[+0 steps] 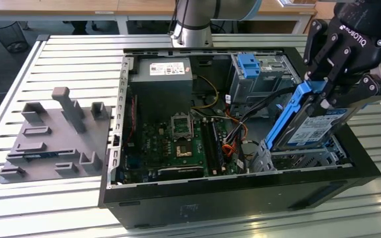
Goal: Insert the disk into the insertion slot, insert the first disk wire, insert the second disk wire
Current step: 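Insert the disk into the insertion slot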
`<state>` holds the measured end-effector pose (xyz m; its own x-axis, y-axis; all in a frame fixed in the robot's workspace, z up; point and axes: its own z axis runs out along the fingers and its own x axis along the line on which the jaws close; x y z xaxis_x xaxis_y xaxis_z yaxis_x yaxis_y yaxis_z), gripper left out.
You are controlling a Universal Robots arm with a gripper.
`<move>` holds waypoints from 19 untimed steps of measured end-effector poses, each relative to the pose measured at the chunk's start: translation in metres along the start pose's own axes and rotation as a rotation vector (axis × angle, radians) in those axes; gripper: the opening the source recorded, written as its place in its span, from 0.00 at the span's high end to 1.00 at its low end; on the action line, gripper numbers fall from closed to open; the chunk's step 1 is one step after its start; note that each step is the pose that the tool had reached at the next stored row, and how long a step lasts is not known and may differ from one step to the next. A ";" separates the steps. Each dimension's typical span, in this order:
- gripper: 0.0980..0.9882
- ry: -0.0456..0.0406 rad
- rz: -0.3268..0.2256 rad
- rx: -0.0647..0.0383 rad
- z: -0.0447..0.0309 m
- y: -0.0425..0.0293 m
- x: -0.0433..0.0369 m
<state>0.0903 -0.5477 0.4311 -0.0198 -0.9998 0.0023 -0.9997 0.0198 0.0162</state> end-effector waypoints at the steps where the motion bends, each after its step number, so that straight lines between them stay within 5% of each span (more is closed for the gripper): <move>1: 0.70 -0.0001 0.000 0.000 0.0003 0.0000 0.0000; 19: 0.70 -0.0007 0.000 0.001 0.0058 -0.0001 0.0000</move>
<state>0.0903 -0.5477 0.4253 -0.0198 -0.9998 0.0016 -0.9997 0.0198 0.0153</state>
